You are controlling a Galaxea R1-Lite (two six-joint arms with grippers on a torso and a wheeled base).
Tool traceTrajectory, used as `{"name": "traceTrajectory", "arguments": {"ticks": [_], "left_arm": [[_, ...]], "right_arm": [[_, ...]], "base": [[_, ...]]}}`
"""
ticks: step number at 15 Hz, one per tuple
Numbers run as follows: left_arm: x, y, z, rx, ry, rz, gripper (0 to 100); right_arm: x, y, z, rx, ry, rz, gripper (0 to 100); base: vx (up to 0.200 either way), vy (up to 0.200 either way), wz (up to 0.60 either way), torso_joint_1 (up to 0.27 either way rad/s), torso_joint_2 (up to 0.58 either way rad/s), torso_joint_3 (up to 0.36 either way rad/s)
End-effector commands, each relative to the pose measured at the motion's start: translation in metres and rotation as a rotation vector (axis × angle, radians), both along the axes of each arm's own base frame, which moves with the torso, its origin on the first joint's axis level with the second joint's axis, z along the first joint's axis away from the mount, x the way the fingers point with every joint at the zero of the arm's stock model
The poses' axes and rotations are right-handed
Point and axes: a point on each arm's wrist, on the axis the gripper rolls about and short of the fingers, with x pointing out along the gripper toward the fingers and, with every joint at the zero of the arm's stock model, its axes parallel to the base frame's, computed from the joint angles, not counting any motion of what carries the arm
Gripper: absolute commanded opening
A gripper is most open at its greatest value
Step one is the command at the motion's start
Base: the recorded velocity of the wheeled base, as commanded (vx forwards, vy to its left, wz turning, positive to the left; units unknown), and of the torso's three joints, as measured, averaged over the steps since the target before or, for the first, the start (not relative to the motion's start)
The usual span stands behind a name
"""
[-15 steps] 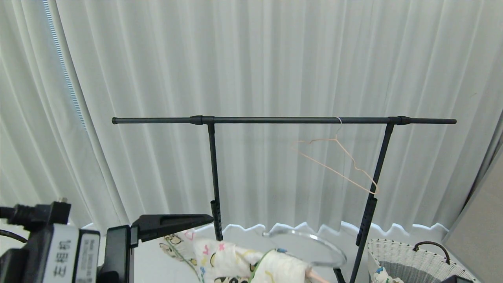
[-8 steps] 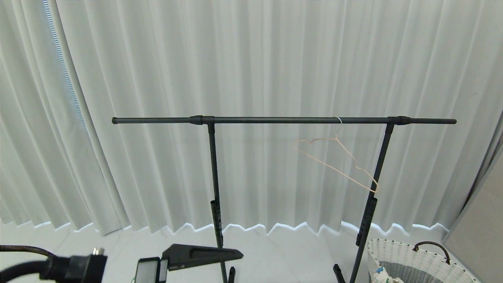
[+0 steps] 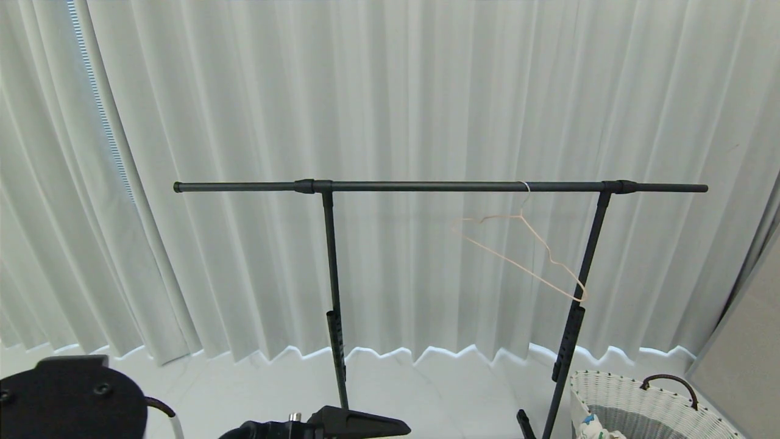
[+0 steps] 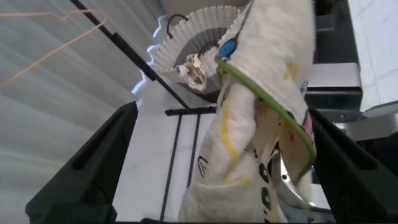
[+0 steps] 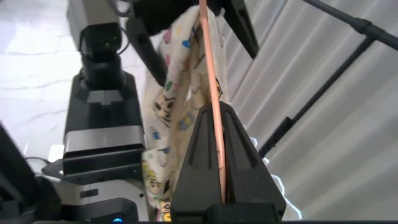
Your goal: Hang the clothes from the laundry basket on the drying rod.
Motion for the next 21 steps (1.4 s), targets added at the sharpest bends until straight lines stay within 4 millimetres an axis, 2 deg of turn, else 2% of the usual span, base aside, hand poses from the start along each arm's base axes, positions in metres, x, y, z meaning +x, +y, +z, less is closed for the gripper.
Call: {"name": "traceTrajectory", "arguments": {"ticks": [1,5,6,13,16,17,21], "left_arm": [[0.003,-0.003,-0.006,0.026,0.017,-0.001,100],[-0.002,0.004,-0.011,0.034,0.022,-0.010,100],[-0.002,0.004,-0.011,0.034,0.022,-0.010,0],[-0.001,0.004,-0.012,0.044,0.018,0.007,0],[0.001,0.004,-0.014,0.068,-0.004,0.088,0],[0.002,0.004,-0.015,0.076,-0.011,0.112,0],[0.014,0.013,-0.018,0.111,-0.035,0.260,0]], "right_arm": [[-0.001,0.001,0.000,-0.001,-0.001,0.008,0],[-0.001,0.001,0.000,-0.001,-0.001,0.010,0],[-0.001,0.001,0.000,-0.001,-0.001,0.010,0],[0.000,0.001,0.001,0.003,-0.005,0.004,0],[0.000,0.001,0.001,0.005,-0.006,0.001,0],[0.000,0.001,0.001,0.003,-0.008,0.001,100],[0.004,0.000,0.000,-0.005,-0.013,-0.119,100]], "base": [[0.000,0.000,0.00,0.000,0.00,0.000],[0.000,0.000,0.00,0.000,0.00,0.000],[0.000,0.000,0.00,0.000,0.00,0.000],[0.000,0.000,0.00,0.000,0.00,0.000],[0.000,0.000,0.00,0.000,0.00,0.000],[0.000,0.000,0.00,0.000,0.00,0.000],[0.000,0.000,0.00,0.000,0.00,0.000]]}}
